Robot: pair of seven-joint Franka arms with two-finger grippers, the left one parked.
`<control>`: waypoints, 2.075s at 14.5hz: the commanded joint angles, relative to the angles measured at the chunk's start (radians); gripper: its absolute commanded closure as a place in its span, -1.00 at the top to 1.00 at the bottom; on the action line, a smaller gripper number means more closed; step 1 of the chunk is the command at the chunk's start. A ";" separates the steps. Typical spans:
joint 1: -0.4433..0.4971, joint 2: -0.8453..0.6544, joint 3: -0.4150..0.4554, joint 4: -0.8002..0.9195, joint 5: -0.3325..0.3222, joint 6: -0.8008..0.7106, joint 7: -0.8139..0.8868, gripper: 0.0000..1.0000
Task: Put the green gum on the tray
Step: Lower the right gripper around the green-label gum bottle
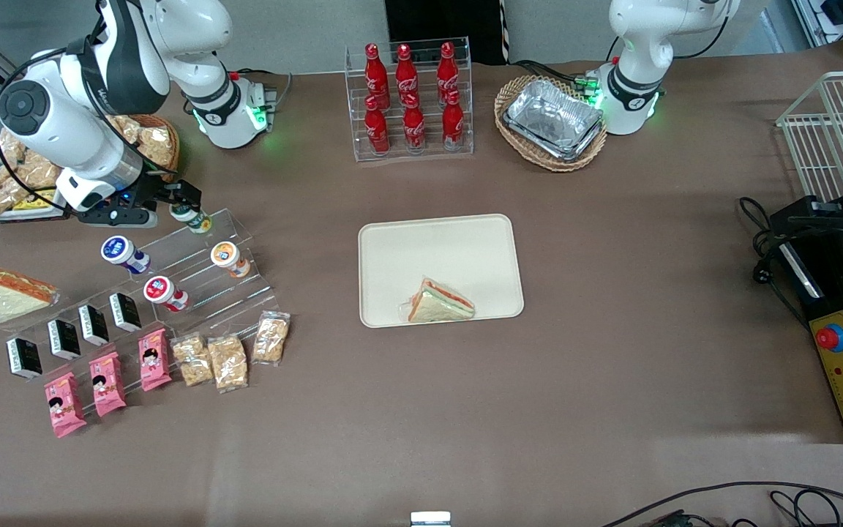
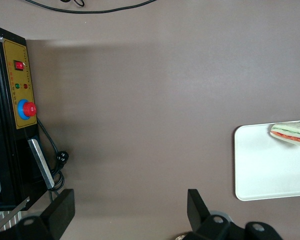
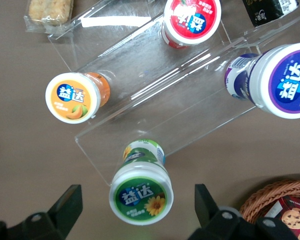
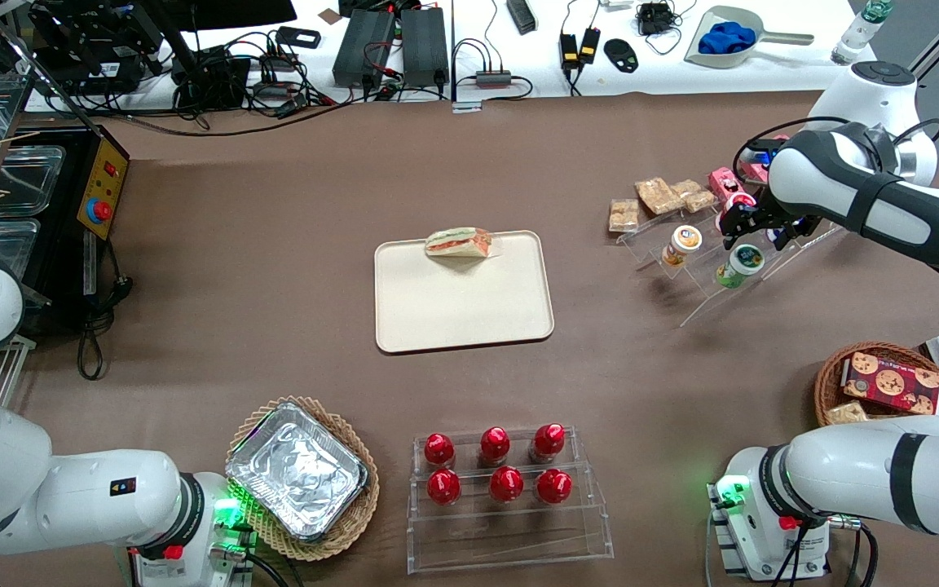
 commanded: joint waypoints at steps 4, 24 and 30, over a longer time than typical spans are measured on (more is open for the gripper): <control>-0.004 -0.038 -0.004 -0.086 0.006 0.093 -0.017 1.00; 0.001 -0.076 -0.001 -0.183 0.006 0.194 0.000 0.78; 0.003 -0.075 0.001 -0.183 0.006 0.199 0.013 0.27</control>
